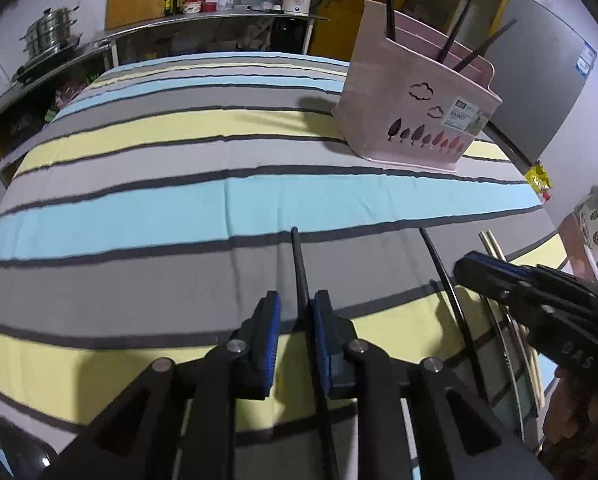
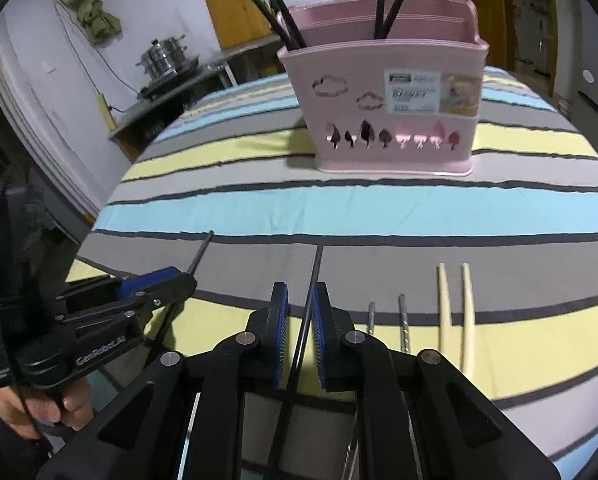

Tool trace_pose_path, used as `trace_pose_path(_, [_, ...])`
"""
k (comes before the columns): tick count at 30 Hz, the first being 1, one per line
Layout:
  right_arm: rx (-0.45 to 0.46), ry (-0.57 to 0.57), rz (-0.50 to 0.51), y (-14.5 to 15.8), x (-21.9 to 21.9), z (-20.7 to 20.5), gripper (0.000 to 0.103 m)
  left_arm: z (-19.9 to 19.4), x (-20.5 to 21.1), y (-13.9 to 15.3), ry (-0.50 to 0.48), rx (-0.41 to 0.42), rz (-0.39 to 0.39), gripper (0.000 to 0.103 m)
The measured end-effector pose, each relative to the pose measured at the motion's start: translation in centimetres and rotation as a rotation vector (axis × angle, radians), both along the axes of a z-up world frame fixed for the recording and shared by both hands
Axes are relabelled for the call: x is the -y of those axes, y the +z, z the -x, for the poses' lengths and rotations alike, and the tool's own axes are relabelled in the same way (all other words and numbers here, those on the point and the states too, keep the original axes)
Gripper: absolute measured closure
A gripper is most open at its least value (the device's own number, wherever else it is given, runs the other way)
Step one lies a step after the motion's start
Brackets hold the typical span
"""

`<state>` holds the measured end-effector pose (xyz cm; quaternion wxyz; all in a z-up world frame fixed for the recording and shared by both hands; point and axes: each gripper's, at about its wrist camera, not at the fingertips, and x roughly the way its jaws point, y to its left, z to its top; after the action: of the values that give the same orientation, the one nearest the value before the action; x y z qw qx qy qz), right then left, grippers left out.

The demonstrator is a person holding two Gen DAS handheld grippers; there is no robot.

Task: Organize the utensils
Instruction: 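Close the left gripper on a black chopstick while the right gripper grasps a metal chopstick, then lift both chopsticks upright and carry them to the pink basket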

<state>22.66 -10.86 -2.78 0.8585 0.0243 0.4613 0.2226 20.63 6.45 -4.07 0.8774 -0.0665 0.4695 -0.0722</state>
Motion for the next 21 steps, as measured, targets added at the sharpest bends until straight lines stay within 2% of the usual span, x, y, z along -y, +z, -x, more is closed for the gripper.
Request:
trace_pose_path(4, [-0.038,-0.004,0.055,-1.2,-1.0,-1.2,0.091,-0.6,0.3,0.0,-0.025,0.000,-0.031,0.085])
trace_pose_path(12, [-0.059,-0.021,0.099,-1.2,-2.0,-2.6,0.093,-1.6,0.9,0.1,-0.058,-0.018,-0.081,0.086])
trace_pose_path(15, [-0.063,-0.017,0.099,-1.1,-1.7,-2.6,0.097,-1.7,0.5,0.1,-0.040,-0.017,-0.060,0.095])
trace_pose_path(21, [-0.054,-0.007,0.056,0.1,-1.2,-2.1,0.098,-1.7,-0.2,0.6,-0.015,-0.028,0.002,0.097])
